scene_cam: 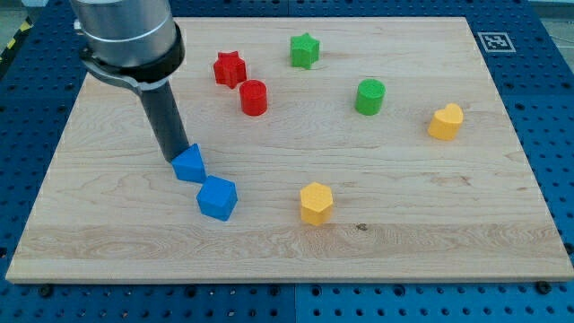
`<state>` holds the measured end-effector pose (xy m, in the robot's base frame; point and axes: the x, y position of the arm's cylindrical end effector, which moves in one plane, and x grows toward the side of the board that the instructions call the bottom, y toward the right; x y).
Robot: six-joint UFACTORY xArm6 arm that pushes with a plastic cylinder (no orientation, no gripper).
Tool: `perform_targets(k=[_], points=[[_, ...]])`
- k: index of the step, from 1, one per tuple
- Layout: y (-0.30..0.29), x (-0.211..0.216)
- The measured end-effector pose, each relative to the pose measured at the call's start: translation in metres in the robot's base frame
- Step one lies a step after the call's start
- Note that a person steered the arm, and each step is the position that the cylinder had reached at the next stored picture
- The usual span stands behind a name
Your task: Place the arm at the center of the board
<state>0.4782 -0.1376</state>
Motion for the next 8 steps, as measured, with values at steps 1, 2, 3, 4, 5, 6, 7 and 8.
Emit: perform_targets(k=[1, 2, 3, 4, 5, 6, 7, 8], points=[[0.01, 0.007], [0.015, 0.005], [0.015, -0.024], [0.015, -0.024], [0.015, -0.026], [0.035, -0.034], [0.073, -0.043], [0.09, -0.043]])
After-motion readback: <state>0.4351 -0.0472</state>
